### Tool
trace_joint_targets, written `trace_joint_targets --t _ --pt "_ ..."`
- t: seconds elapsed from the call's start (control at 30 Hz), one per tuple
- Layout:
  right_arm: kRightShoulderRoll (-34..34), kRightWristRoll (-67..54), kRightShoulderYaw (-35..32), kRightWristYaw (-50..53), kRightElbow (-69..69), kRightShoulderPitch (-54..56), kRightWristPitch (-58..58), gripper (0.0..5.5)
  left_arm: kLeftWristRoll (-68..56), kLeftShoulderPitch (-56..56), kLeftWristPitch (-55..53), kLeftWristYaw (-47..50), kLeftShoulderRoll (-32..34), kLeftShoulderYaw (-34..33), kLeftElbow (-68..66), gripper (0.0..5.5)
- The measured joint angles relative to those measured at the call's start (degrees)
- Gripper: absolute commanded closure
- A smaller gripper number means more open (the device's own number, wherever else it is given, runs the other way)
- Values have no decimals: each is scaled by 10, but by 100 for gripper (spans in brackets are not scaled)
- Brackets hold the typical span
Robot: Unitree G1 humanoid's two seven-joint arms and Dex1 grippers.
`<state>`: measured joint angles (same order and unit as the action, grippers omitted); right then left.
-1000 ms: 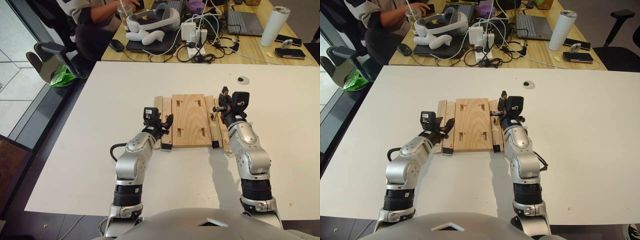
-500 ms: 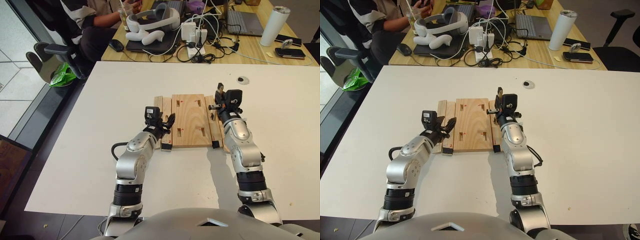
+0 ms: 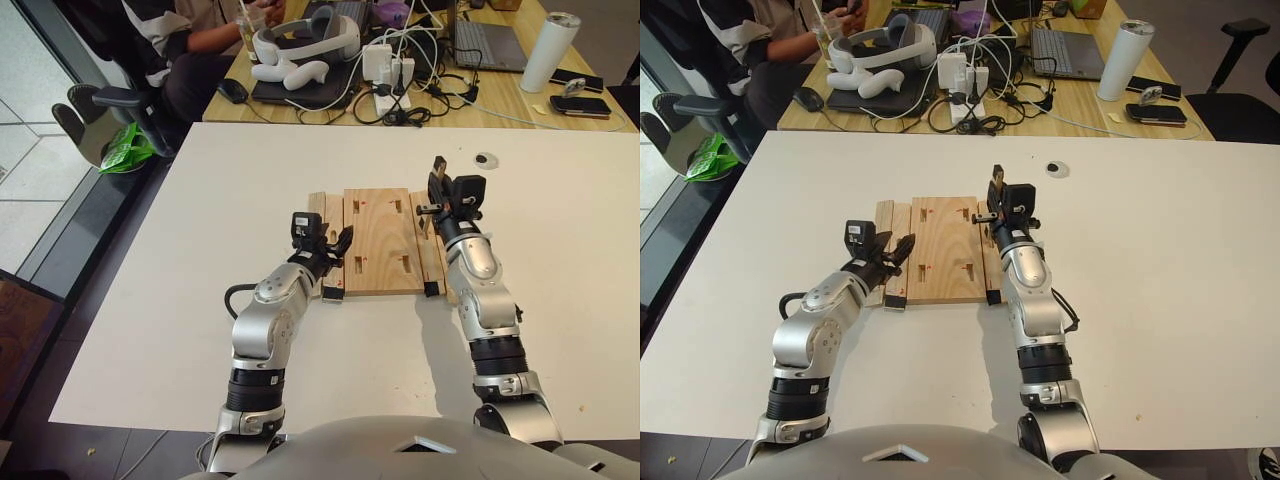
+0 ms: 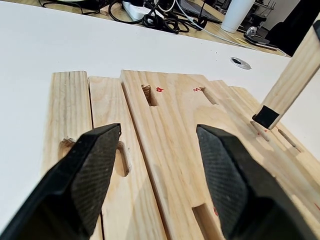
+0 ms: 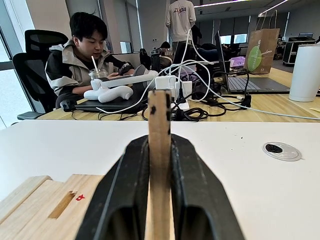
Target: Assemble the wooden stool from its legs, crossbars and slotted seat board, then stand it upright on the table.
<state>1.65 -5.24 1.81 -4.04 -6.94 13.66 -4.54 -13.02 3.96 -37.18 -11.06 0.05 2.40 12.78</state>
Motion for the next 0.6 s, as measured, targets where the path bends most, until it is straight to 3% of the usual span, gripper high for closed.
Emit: trace_joint_targets --t 0.13,0.33,0.5,0.6 --pt "-4 6 0 0 8 -8 7 510 -6 4 -12 -3 2 -2 10 269" --pt "-32 -128 34 -99 263 -70 -116 510 -5 184 -44 -34 86 -38 -65 269" --pt "-43 -191 1 -105 309 -46 -165 510 -71 207 -154 -147 129 28 -16 269" --pt "-37 -198 -9 -102 291 -34 -164 510 -109 208 -183 -211 172 53 48 219"
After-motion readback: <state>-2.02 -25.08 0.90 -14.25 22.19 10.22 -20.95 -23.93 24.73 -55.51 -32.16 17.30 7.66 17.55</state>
